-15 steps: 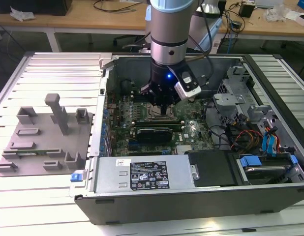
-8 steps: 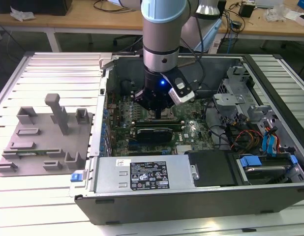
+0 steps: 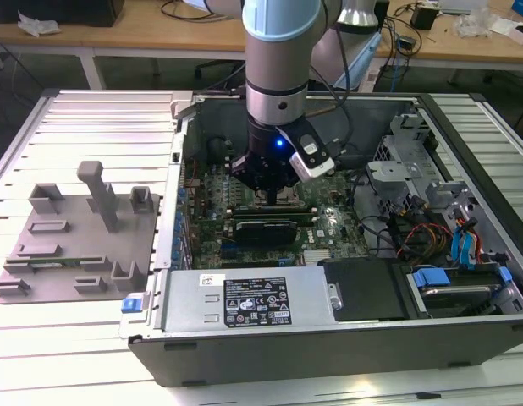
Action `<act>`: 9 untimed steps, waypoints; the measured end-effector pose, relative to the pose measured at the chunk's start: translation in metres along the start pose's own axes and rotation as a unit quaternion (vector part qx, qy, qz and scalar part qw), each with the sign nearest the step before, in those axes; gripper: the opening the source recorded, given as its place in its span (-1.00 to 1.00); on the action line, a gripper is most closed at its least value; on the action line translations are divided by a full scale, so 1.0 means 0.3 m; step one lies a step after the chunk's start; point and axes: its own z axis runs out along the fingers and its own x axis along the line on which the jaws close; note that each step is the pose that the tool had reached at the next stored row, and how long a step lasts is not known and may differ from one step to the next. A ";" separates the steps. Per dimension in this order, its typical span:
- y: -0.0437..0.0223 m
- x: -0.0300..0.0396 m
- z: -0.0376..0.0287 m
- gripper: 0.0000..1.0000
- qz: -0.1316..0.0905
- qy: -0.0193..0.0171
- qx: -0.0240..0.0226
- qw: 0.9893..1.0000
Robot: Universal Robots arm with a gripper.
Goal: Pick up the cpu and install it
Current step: 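Install the second cpu locking lever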
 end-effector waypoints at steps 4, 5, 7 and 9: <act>0.000 0.001 0.007 -0.79 -0.001 0.000 0.000 1.000; 0.000 0.001 0.008 -0.79 -0.001 0.000 0.000 1.000; 0.000 0.003 0.011 -0.79 -0.001 0.000 0.000 1.000; 0.001 0.012 0.014 -0.79 -0.001 0.000 0.000 1.000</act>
